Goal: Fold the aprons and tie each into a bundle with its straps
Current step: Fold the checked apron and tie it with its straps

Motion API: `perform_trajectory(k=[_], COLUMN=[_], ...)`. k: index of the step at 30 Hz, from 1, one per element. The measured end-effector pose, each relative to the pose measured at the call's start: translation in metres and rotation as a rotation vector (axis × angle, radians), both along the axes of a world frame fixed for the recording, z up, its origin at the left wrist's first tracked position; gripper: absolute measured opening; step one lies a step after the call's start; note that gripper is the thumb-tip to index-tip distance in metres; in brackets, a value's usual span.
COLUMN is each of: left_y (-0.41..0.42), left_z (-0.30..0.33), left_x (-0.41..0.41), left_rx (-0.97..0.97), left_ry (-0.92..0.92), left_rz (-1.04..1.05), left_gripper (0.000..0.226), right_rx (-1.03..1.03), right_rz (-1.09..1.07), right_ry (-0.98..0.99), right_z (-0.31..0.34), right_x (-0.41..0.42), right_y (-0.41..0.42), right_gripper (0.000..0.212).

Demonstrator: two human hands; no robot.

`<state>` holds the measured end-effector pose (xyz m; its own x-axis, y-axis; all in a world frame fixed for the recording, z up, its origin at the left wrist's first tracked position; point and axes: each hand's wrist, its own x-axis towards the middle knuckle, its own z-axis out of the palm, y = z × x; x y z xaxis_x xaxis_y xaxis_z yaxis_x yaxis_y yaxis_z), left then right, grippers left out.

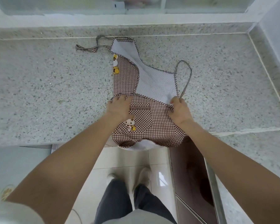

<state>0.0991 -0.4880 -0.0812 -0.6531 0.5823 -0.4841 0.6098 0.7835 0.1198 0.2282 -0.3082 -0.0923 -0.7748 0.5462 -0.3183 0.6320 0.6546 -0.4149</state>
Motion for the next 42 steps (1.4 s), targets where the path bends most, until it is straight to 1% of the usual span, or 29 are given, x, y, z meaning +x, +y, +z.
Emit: perform_trajectory(k=[3,6,9,12,13,15,17,18,19,21,22,23,24,26,28,29,31,33,35,37,39,42], left_y=[0.007,0.012,0.015,0.018,0.020,0.028,0.043,0.053,0.064,0.085,0.096,0.108,0.117,0.133,0.143,0.145,0.148,0.145,0.140,0.133,0.131,0.131], left_z=[0.002,-0.006,-0.020,-0.027,-0.026,-0.016,0.002,0.013,0.026,0.046,0.054,0.060,0.065,0.068,0.063,0.056,0.040,0.022,0.005,-0.007,-0.016,-0.020], left_x=[-0.016,-0.026,-0.041,-0.060,-0.067,-0.079,-0.090,-0.092,-0.095,-0.098,-0.099,-0.101,-0.103,-0.105,-0.107,-0.109,-0.112,-0.113,-0.112,-0.112,-0.114,-0.117], left_rx=[0.058,0.085,0.043,-0.001,0.027,0.152,0.292,0.347,0.385,0.430,0.461,0.504,0.558,0.686,0.785,0.784,0.678,0.461,0.204,0.020,-0.085,-0.140], left_ry=[-0.004,0.010,0.056,0.012,-0.024,-0.103,-0.091,-0.047,0.013,0.116,0.142,0.149,0.133,0.037,-0.051,-0.071,-0.066,-0.032,-0.015,-0.046,-0.081,-0.111], left_rz=[0.028,0.062,0.079,0.057,0.056,0.084,0.015,-0.063,-0.151,-0.271,-0.297,-0.309,-0.307,-0.288,-0.254,-0.235,-0.152,-0.052,-0.028,-0.035,-0.039,-0.027], left_gripper=[0.071,0.055,0.041,0.027,0.024,0.019,0.011,0.007,0.007,0.010,0.011,0.012,0.013,0.014,0.025,0.034,0.046,0.048,0.051,0.064,0.080,0.100], right_rx=[-0.073,-0.124,-0.124,-0.104,-0.095,-0.114,-0.191,-0.215,-0.212,-0.162,-0.145,-0.137,-0.129,-0.114,-0.147,-0.179,-0.275,-0.370,-0.434,-0.476,-0.477,-0.385], right_rz=[0.138,0.214,0.252,0.252,0.241,0.201,0.143,0.122,0.112,0.079,0.012,-0.070,-0.144,-0.239,-0.296,-0.331,-0.429,-0.520,-0.564,-0.566,-0.555,-0.486], right_ry=[0.034,0.016,-0.057,-0.160,-0.182,-0.201,-0.194,-0.199,-0.197,-0.153,-0.096,-0.035,0.004,0.033,0.027,0.023,-0.001,-0.020,-0.048,-0.064,-0.066,-0.088], right_z=[0.004,0.005,0.003,-0.005,-0.006,-0.004,0.002,0.005,0.008,0.009,0.011,0.014,0.018,0.025,0.029,0.028,0.022,0.013,0.004,-0.001,-0.006,-0.011], right_x=[-0.031,-0.054,-0.075,-0.092,-0.096,-0.105,-0.117,-0.121,-0.127,-0.134,-0.137,-0.138,-0.138,-0.135,-0.133,-0.133,-0.134,-0.132,-0.127,-0.126,-0.127,-0.128], right_y=[-0.008,-0.013,-0.015,-0.011,-0.010,-0.007,-0.005,-0.003,0.001,0.010,0.016,0.023,0.031,0.047,0.066,0.077,0.095,0.107,0.113,0.116,0.119,0.123], right_gripper=[0.036,0.039,0.047,0.057,0.060,0.070,0.085,0.087,0.080,0.049,0.033,0.024,0.023,0.029,0.029,0.031,0.031,0.031,0.027,0.024,0.024,0.023])
